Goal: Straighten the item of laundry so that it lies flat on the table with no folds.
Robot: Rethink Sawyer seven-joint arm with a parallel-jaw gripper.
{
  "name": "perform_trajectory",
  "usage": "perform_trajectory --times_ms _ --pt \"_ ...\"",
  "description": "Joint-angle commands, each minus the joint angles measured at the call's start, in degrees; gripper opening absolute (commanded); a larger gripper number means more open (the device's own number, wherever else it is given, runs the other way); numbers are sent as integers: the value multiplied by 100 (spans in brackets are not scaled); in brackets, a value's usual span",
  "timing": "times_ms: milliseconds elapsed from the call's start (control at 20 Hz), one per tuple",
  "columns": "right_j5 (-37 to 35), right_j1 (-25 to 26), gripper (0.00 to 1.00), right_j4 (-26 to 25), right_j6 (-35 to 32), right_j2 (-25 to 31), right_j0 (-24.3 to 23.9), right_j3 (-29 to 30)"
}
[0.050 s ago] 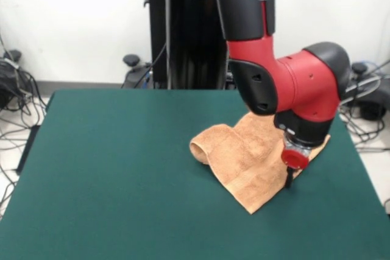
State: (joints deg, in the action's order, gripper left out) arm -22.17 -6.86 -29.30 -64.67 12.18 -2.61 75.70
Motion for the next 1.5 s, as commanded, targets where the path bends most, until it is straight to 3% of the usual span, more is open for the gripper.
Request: perform_trajectory --times_ms 50,300,650,950,1250,1500 --pt "376 337 100 487 -1931 -309 273 -415" --pt "449 507 100 639 -1816 -357 340 -625" --pt "702 432 100 712 -1711 -360 220 -461" --pt "1029 400 100 832 -1999 -413 356 -389" --pt "1329 645 100 1294 -2560 -785 922 -617" --pt "1298 1132 100 2122 -2991 -1262 1662 -1298"
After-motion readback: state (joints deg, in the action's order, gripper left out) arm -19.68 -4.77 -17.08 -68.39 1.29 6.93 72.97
